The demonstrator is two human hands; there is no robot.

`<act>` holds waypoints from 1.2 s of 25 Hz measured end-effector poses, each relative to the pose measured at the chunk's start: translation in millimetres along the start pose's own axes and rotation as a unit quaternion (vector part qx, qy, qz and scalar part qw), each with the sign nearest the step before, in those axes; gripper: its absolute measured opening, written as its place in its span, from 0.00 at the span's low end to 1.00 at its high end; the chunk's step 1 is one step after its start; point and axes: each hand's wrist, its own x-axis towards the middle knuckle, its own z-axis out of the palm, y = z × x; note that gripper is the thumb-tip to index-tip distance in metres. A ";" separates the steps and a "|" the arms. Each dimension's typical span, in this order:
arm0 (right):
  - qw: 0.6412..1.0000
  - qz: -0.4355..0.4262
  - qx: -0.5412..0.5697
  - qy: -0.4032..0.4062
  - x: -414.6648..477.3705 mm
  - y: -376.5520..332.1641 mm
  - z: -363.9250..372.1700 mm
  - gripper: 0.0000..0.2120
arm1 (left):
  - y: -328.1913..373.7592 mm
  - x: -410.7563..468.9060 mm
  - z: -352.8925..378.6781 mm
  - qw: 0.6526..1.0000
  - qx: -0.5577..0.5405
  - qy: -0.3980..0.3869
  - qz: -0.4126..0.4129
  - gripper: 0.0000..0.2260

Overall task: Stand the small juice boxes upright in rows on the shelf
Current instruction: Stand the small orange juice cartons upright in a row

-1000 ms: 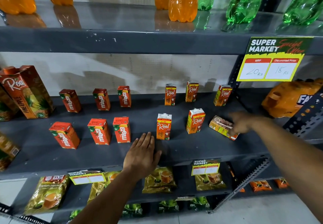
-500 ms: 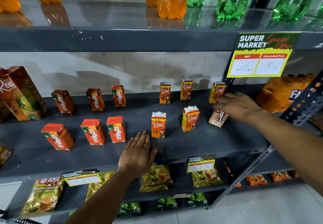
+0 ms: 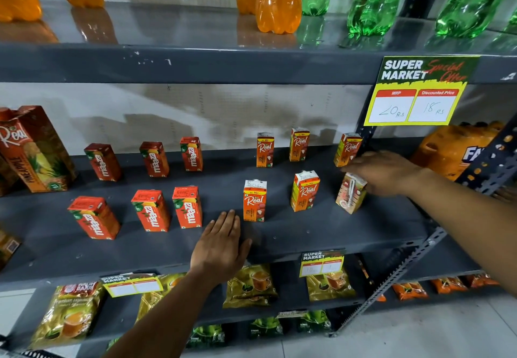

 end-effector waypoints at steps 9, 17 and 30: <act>0.950 0.197 0.230 -0.078 4.0 -14.1 -0.3 0.28 | 1.5 -0.6 -3.1 1.000 -0.010 -0.012 -0.003 0.32; 0.844 0.219 0.484 -0.077 -23.4 5.9 40.4 0.48 | 2.9 23.4 -22.5 0.939 -0.317 -0.043 -0.129 0.42; 0.670 0.154 0.726 0.025 32.2 -42.9 76.0 0.29 | 49.7 91.4 -24.2 0.894 -0.422 -0.013 -0.153 0.24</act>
